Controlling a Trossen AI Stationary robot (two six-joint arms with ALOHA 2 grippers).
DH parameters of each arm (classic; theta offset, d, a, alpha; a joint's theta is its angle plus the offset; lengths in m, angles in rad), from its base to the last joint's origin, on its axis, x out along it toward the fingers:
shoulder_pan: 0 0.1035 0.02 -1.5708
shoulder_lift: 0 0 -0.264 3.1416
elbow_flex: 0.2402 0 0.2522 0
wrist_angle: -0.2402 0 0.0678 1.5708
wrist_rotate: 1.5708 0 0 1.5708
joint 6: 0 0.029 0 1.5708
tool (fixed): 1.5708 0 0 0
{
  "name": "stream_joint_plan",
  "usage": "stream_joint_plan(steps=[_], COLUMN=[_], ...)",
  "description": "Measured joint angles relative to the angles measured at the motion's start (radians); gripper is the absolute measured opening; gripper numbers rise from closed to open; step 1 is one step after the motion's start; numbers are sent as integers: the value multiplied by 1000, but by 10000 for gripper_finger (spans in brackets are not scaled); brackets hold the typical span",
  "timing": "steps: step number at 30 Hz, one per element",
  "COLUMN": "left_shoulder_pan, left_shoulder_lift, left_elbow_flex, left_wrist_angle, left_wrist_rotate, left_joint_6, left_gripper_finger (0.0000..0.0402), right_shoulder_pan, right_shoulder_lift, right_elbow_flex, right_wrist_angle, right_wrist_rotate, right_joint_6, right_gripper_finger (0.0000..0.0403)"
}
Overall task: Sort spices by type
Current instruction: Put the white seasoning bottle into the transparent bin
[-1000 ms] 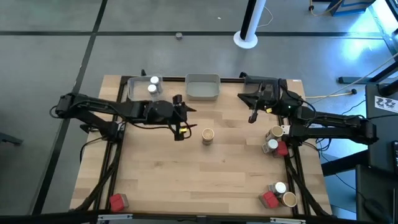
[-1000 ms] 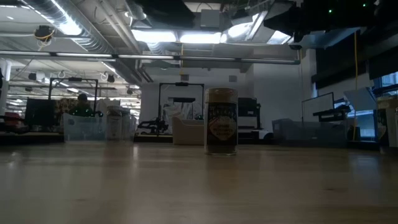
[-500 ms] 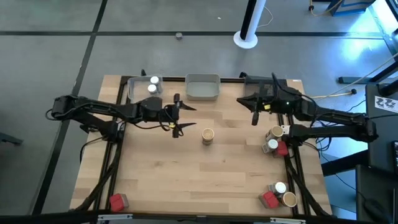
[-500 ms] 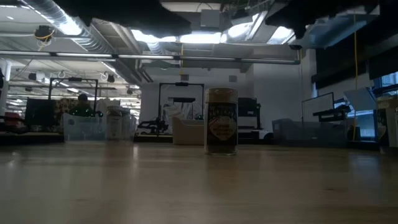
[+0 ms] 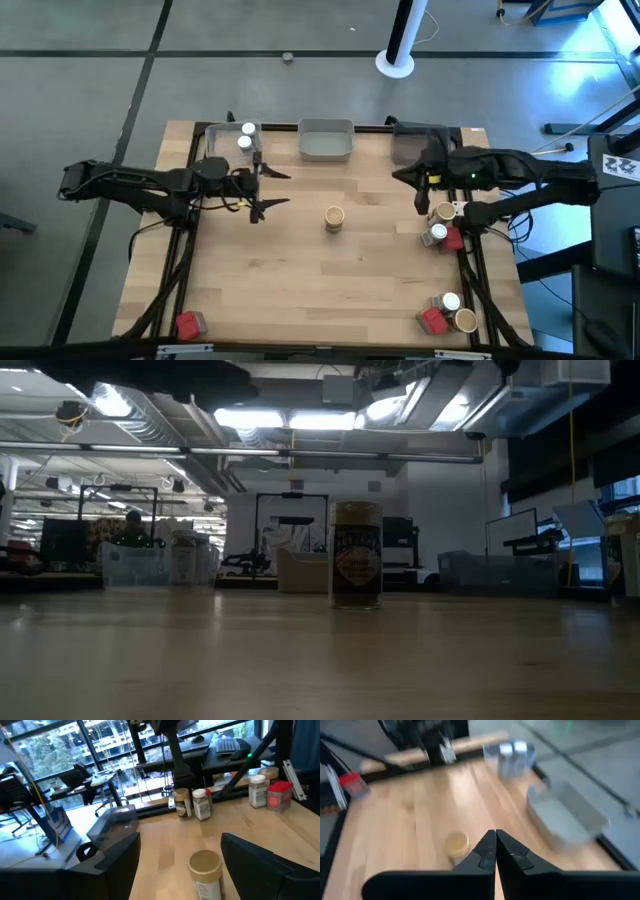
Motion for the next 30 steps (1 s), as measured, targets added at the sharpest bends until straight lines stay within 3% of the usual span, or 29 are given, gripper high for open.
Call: stream_joint_plan(steps=[11,17,21,26,30], left_shoulder_pan=[0,0,0,0,0], left_shoulder_lift=[-19,-19,-19,-19,-19], left_elbow_flex=[0,0,0,0,0], left_wrist_angle=[-42,-42,-42,-37,-34], left_wrist_rotate=[-1,-1,-1,-1,-1], left_joint_6=[-36,-38,-22,-3,-3], left_gripper_finger=[265,265,265,265,265], right_shoulder_pan=[178,197,192,194,195], right_shoulder_lift=[206,237,244,252,251], right_elbow_flex=[256,247,209,168,123], right_wrist_angle=[-473,-567,-574,-710,-783], right_wrist_rotate=[25,-5,-87,-136,-210], right_joint_6=[486,645,685,836,950], right_gripper_finger=[12,12,12,13,40])
